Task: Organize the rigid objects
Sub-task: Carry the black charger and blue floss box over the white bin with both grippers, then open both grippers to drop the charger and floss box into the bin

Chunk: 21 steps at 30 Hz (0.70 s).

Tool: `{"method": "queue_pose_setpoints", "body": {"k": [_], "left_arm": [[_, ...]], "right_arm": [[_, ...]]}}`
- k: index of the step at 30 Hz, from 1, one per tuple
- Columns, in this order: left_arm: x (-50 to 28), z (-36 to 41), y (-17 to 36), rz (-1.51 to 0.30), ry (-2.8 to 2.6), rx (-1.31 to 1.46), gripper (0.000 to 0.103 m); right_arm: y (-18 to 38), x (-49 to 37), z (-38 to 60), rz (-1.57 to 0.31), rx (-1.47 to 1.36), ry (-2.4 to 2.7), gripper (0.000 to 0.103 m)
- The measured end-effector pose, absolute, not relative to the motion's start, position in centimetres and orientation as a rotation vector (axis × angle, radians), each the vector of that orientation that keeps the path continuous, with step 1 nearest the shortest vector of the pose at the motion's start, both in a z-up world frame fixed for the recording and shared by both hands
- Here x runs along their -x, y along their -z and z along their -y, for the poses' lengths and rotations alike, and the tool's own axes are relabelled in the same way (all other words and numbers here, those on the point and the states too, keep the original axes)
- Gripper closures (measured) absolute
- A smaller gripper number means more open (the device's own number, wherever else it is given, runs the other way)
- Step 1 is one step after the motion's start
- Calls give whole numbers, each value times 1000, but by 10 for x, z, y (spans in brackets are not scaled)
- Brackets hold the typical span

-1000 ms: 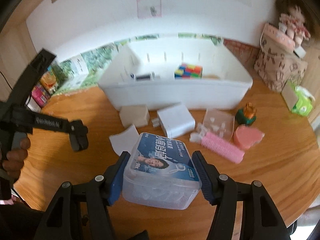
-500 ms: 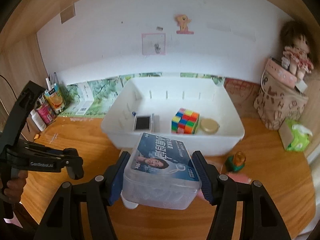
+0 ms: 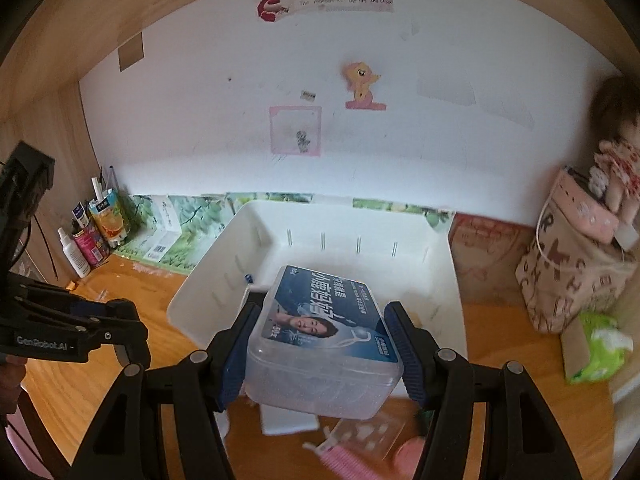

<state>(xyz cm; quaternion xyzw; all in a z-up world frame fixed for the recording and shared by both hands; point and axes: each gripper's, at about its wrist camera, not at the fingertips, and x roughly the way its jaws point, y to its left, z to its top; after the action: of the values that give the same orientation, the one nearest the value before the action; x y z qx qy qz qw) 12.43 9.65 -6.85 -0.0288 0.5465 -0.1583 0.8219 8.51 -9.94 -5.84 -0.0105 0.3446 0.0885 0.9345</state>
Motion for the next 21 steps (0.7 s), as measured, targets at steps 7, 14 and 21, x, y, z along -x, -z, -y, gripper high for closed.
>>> {"method": "queue_pose_setpoints", "body": {"k": [7, 14, 21], "left_arm": [[-151, -63, 64, -1144, 285, 69, 63], [-169, -49, 62, -1111, 229, 102, 63], [-174, -46, 51, -1032, 182, 90, 62]], "right_arm": [[63, -111, 121, -686, 35, -232, 39], [78, -126, 131, -657, 47, -284, 39], [94, -139, 131, -643, 18, -345, 39]]}}
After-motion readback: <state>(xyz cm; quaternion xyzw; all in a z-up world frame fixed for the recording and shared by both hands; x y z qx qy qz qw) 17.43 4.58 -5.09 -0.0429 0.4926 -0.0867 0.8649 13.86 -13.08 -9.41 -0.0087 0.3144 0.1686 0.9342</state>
